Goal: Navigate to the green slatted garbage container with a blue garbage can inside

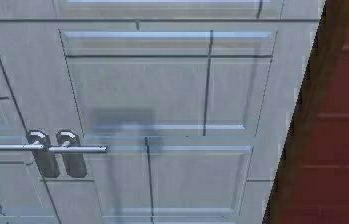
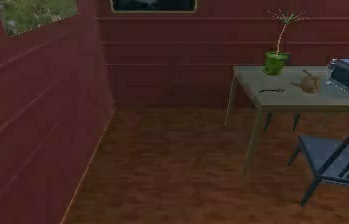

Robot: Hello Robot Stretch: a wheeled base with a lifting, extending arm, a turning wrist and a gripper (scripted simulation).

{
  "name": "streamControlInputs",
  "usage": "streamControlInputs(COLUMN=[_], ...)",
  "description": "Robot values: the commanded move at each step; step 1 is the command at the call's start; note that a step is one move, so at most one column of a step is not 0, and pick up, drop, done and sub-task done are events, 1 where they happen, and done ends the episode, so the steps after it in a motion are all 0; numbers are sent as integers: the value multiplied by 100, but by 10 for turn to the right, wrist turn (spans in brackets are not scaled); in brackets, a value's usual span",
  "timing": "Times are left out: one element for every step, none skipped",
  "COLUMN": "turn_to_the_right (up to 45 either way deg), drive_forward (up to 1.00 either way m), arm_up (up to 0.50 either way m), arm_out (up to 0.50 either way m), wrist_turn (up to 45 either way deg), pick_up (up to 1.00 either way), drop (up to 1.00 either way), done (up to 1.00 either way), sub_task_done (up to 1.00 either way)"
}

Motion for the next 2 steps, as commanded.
streamControlInputs(turn_to_the_right=[-450, -450], drive_forward=[0, 0], arm_up=[0, 0], arm_out=[0, 0], wrist_turn=[0, 0], pick_up=[0, 0], drop=[0, 0], done=[0, 0], sub_task_done=[0, 0])
